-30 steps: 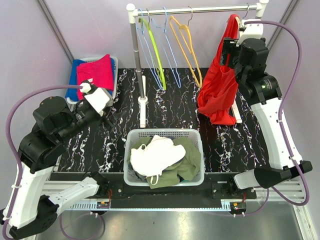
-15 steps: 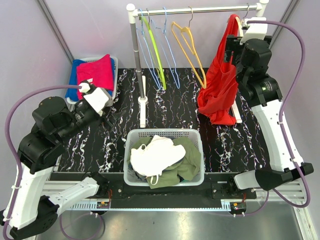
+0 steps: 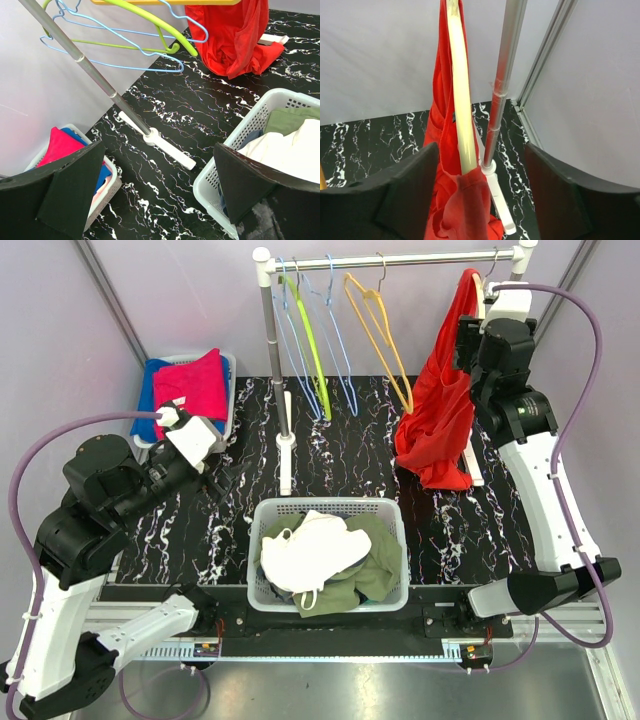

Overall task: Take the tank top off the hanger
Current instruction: Pick up the hanger from the clothesline.

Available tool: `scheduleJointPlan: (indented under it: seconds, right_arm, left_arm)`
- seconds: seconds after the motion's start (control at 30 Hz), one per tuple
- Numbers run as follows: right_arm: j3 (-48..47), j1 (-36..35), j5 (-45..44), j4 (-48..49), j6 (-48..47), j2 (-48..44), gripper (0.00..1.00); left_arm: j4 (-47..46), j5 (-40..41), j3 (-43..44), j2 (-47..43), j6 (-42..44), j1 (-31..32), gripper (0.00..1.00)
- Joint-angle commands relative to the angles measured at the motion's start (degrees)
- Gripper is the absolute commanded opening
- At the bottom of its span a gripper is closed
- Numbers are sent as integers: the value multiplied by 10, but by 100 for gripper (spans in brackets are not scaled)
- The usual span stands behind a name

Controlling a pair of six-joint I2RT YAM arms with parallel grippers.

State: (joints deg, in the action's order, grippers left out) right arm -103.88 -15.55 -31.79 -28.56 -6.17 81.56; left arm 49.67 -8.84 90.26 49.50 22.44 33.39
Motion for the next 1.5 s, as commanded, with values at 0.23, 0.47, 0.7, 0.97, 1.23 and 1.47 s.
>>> scheduleJointPlan:
  seconds: [0.23,0.47,0.7,0.97,1.23,1.47]
  right_arm:
    - [37,6,17,9,30,-5,52]
    - [28,10,-1,20,27,-10,7]
    - [22,11,-13,78,-1,-25,0]
    - [41,11,71,169,-45,-44,0]
    - [44,11,121,202,-85,-49,0]
    - [105,12,131,192,-61,-110,0]
  left_arm:
    - [-25,-17,-1,-5,-1,-3,99]
    - [-26,-18,1,-5,-1,-2,99]
    - [-24,-17,-2,-7,3,-3,99]
    - [-24,-17,-3,-7,4,-3,99]
    - [-24,-10,-6,-12,7,-3,99]
    - [-23,-13,-4,-11,7,-3,99]
